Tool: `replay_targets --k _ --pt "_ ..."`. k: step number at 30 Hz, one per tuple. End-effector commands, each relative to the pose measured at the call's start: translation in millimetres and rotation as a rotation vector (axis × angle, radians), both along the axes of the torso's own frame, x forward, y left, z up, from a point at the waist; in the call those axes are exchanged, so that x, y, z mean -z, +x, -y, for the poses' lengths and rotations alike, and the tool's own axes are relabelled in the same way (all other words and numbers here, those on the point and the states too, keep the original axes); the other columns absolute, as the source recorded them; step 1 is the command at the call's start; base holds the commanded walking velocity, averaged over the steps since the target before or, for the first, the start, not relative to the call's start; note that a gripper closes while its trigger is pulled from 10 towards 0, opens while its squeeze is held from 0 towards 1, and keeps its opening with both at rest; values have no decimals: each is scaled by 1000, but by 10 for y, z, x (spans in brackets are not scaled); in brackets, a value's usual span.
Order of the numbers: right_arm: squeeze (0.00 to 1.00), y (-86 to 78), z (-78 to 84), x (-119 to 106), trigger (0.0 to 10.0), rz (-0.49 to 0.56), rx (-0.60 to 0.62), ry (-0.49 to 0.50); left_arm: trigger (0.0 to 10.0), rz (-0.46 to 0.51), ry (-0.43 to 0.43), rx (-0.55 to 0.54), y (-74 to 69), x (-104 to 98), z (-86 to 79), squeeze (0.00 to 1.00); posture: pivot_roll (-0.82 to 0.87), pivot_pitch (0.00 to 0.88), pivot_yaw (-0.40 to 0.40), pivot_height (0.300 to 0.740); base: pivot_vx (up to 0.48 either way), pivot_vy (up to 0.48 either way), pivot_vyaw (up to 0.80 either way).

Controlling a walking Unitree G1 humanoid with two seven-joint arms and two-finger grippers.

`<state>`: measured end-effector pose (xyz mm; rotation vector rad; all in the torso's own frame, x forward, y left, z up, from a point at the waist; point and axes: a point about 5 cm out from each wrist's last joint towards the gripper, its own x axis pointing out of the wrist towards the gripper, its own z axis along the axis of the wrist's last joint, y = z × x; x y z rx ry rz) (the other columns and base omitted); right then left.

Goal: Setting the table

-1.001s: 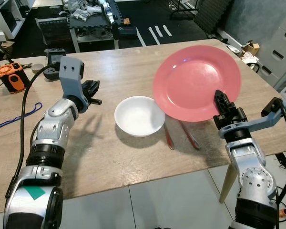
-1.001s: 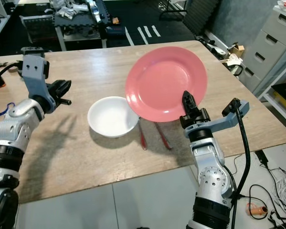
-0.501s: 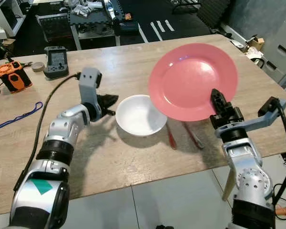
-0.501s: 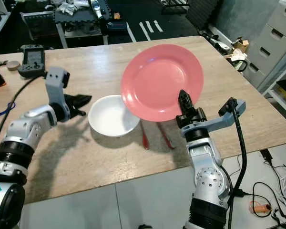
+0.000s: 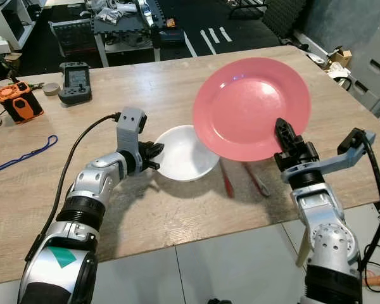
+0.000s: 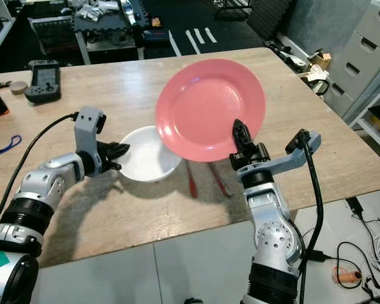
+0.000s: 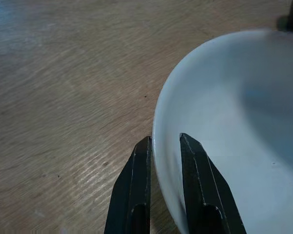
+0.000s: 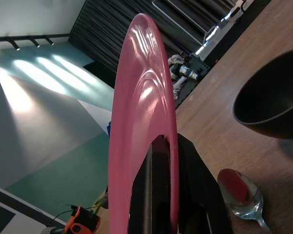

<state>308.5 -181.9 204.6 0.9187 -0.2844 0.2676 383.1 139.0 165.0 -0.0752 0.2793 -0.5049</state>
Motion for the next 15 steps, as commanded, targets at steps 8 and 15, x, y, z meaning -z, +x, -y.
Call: replay_targets --k 8,15 --pt "0 -31 3 10 10000 6 0 16 0 -29 17 -136 27 76 -156 0 -22 93 100 740 0 0 0" --pt "0 -30 4 12 10000 7 -1 18 10000 21 57 -334 79 -7 -379 0 -19 91 100 740 0 0 0"
